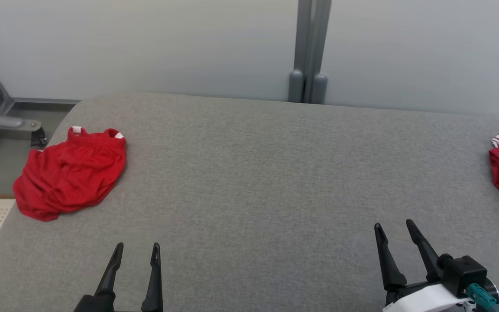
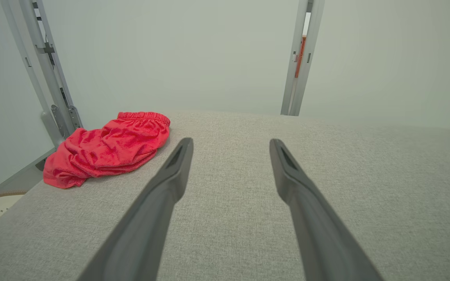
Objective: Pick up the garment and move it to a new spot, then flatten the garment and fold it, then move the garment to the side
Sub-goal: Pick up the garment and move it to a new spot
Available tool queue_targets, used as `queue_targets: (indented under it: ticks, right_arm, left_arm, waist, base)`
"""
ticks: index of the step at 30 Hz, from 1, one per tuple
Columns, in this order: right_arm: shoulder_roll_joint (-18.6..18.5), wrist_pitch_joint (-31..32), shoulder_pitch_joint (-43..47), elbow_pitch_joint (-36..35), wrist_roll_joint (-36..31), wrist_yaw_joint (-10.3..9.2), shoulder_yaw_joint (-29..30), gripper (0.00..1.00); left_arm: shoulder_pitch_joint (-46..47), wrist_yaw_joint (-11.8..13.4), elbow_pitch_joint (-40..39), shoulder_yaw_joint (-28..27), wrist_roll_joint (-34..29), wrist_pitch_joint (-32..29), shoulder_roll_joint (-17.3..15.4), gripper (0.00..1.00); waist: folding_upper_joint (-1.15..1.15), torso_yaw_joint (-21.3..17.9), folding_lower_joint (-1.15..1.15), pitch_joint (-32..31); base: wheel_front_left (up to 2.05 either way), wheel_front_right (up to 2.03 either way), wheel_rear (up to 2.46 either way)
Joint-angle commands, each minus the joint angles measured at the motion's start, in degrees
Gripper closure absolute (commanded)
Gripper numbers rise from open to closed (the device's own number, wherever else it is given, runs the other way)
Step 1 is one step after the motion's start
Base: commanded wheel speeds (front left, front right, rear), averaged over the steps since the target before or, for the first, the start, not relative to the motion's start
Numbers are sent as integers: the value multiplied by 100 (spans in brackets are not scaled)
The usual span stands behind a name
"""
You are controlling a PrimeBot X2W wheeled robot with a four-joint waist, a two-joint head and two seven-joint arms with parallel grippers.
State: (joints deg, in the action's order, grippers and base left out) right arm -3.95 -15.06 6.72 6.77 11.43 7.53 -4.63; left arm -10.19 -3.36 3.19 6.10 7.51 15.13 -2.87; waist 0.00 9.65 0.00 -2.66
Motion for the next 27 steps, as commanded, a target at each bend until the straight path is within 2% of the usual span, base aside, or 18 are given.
queue_targets:
  ticks: [1,15,21,27]
  right_arm:
    - [-4,-15,16,-6,49,-10,-34,0]
    - [-33,-15,-100,-17,151,-10,-203,0]
    - [-56,-15,-141,18,124,-10,-212,0]
    - [-109,-14,-161,-53,182,-10,-253,0]
  left_arm:
    - [56,-28,-11,-14,-10,1,-6,0]
    - [61,-65,-60,-147,-60,1,-6,0]
    - [28,-33,-95,-166,-11,1,-6,0]
    - [41,-32,-130,-211,18,1,-6,0]
  waist:
    - [0,416,0,47]
    - [0,1586,0,131]
    - [0,1811,0,194]
    - [0,1853,0,318]
  base:
    - [0,0,0]
    - [0,0,0]
    - [0,0,0]
    - [0,0,0]
